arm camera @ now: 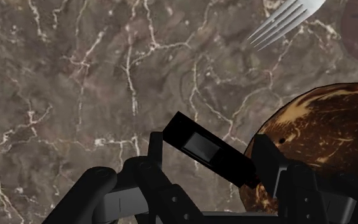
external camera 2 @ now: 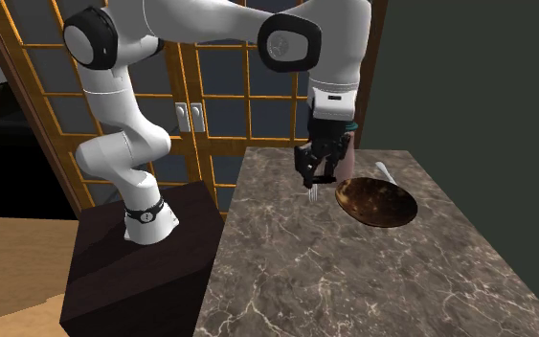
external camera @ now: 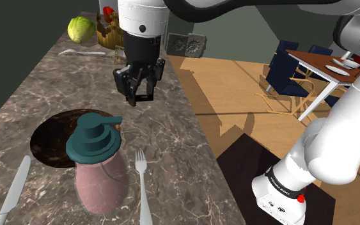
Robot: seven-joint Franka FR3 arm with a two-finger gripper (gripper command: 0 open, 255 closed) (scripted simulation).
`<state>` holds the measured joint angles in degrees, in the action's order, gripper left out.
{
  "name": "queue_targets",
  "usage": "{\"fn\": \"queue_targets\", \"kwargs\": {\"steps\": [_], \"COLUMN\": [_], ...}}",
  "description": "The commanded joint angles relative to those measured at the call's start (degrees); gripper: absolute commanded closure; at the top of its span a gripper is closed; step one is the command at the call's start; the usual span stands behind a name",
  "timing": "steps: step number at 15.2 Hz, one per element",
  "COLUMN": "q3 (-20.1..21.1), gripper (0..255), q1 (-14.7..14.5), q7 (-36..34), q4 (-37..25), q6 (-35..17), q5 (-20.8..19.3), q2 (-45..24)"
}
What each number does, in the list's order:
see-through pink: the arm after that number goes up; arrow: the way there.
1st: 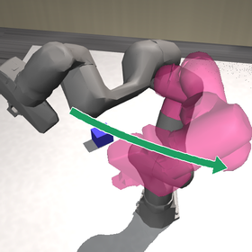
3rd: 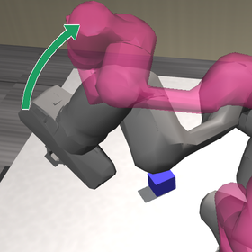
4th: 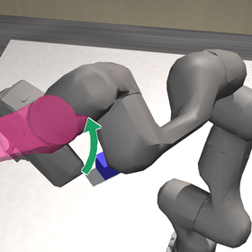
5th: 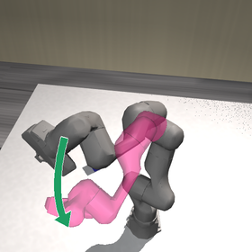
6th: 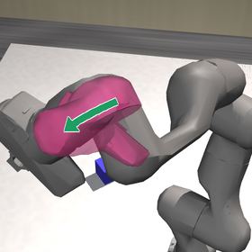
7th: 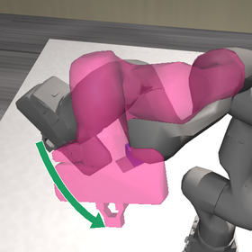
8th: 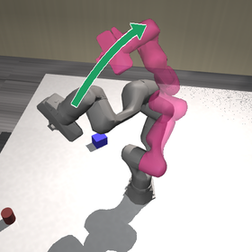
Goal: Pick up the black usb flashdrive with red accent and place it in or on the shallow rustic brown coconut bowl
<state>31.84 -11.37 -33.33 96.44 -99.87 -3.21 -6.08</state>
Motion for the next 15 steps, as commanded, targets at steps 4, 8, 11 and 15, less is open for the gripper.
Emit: {"fn": "queue_targets", "kwargs": {"steps": [4, 8, 11, 15], "q3": [1.6, 1.0, -0.8, -0.4], "gripper": [255, 255, 255, 255], "q1": [-6.1, -14.0, -21.9, -19.7], "q7": [-7.1, -11.0, -11.7, -12.3], "q4": [-15.1, -32.0, -50.2, -43.0], "q6": [4.7, 11.0, 18.4, 13.6], "q5": [-6.7, -12.2, -16.3, -15.4], "q2": [-12.4, -24.1, -34.8, -32.6]}}
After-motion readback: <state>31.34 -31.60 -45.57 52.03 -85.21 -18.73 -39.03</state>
